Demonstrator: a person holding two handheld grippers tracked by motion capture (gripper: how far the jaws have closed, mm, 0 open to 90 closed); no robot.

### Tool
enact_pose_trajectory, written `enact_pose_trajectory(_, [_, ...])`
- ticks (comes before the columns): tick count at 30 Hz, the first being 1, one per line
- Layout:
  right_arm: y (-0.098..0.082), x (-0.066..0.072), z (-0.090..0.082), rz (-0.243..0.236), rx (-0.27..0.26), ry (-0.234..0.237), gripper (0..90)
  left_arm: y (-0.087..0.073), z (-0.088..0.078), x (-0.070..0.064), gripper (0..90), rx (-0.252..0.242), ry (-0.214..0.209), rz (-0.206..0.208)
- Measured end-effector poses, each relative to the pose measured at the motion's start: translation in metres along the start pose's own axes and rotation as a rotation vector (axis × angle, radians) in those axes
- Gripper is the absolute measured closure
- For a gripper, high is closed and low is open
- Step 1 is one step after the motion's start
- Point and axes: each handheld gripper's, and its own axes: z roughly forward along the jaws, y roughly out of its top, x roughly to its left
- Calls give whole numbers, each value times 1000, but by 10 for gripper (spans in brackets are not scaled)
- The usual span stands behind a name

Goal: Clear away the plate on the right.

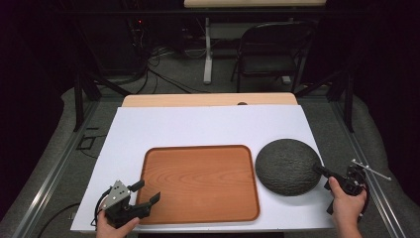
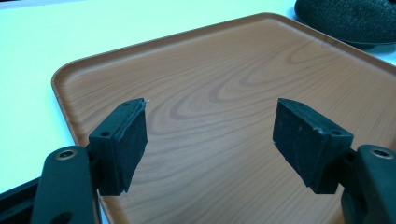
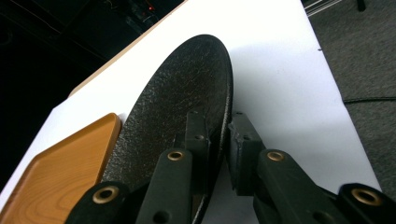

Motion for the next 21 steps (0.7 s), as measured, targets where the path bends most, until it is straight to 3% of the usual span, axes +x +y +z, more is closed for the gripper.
enact_pose_trajectory(12, [13, 1, 6, 59, 20, 38, 849, 0, -1, 1, 263, 1, 0, -10])
enact_pose_trajectory(15, [21, 3, 11, 105, 38, 61, 868, 0, -1, 1, 262, 2, -1, -11])
enact_pose_trajectory(21, [33, 10, 16, 94, 82, 54, 870, 0, 0, 1, 262, 2, -3, -9])
